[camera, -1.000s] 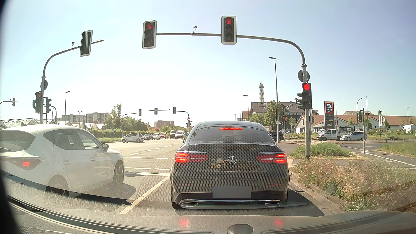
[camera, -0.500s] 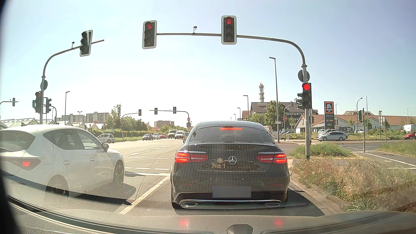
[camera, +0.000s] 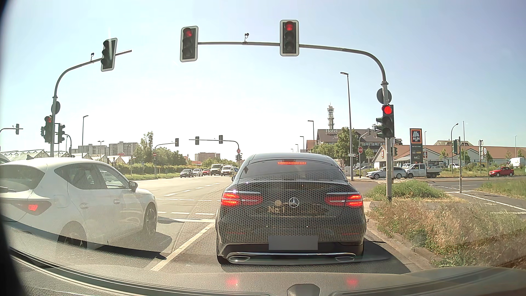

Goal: Follow the waypoints while adhering to traffic rules and regulations

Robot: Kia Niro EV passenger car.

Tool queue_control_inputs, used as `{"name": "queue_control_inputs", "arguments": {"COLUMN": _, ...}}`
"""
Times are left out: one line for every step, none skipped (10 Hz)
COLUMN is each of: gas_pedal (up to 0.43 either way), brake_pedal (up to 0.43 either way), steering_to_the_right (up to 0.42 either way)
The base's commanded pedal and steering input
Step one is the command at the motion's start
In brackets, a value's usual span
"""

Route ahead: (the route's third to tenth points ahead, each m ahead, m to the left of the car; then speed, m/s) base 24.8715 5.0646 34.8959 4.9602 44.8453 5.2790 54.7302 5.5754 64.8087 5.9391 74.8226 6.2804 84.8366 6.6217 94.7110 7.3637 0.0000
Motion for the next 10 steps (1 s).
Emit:
{"name": "queue_control_inputs", "arguments": {"gas_pedal": 0.000, "brake_pedal": 0.250, "steering_to_the_right": -0.001}}
{"name": "queue_control_inputs", "arguments": {"gas_pedal": 0.000, "brake_pedal": 0.250, "steering_to_the_right": -0.001}}
{"name": "queue_control_inputs", "arguments": {"gas_pedal": 0.000, "brake_pedal": 0.250, "steering_to_the_right": -0.001}}
{"name": "queue_control_inputs", "arguments": {"gas_pedal": 0.000, "brake_pedal": 0.250, "steering_to_the_right": -0.001}}
{"name": "queue_control_inputs", "arguments": {"gas_pedal": 0.000, "brake_pedal": 0.250, "steering_to_the_right": -0.001}}
{"name": "queue_control_inputs", "arguments": {"gas_pedal": 0.000, "brake_pedal": 0.250, "steering_to_the_right": -0.001}}
{"name": "queue_control_inputs", "arguments": {"gas_pedal": 0.000, "brake_pedal": 0.250, "steering_to_the_right": -0.001}}
{"name": "queue_control_inputs", "arguments": {"gas_pedal": 0.000, "brake_pedal": 0.250, "steering_to_the_right": -0.001}}
{"name": "queue_control_inputs", "arguments": {"gas_pedal": 0.000, "brake_pedal": 0.250, "steering_to_the_right": -0.001}}
{"name": "queue_control_inputs", "arguments": {"gas_pedal": 0.000, "brake_pedal": 0.250, "steering_to_the_right": -0.001}}
